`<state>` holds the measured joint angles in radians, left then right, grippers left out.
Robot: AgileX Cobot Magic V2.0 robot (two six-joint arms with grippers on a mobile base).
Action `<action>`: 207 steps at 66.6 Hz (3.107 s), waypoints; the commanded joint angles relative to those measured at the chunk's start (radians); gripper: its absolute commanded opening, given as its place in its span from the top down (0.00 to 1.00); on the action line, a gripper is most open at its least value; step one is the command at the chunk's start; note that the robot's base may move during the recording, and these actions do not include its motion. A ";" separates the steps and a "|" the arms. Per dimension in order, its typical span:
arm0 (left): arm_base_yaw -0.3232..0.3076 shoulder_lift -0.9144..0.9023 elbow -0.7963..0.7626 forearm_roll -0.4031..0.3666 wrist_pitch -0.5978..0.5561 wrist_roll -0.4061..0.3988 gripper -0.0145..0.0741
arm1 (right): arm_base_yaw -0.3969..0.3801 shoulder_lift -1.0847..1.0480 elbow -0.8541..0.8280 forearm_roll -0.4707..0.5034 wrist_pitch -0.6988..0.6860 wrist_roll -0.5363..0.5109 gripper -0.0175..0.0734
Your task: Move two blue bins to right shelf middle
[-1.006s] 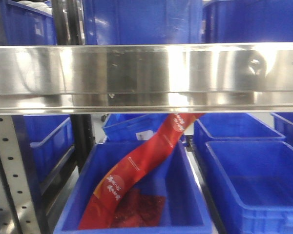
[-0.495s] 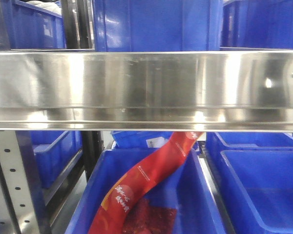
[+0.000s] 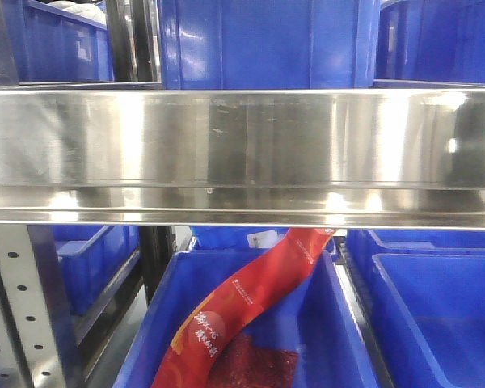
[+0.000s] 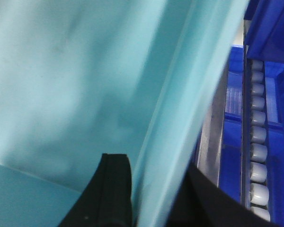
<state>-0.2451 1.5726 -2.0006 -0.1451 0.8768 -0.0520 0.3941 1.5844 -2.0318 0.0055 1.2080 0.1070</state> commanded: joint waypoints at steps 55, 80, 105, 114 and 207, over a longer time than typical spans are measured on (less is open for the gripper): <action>-0.010 -0.020 -0.016 -0.086 -0.120 -0.010 0.96 | 0.007 -0.013 -0.011 0.059 -0.085 -0.036 0.98; -0.026 -0.020 -0.018 -0.103 0.249 -0.002 0.96 | 0.007 -0.013 -0.011 0.072 0.013 -0.036 0.98; -0.091 0.068 -0.004 0.041 0.344 -0.002 0.96 | 0.007 -0.013 0.181 0.072 0.013 -0.036 0.98; -0.091 0.103 0.015 0.016 0.344 -0.002 0.96 | 0.007 -0.013 0.282 0.072 0.013 -0.036 0.98; -0.087 -0.203 0.217 0.160 0.288 -0.004 0.95 | -0.148 -0.332 0.409 -0.020 -0.153 -0.036 0.99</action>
<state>-0.3308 1.4218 -1.8205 0.0089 1.2190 -0.0546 0.2800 1.2995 -1.6684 0.0000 1.0948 0.0776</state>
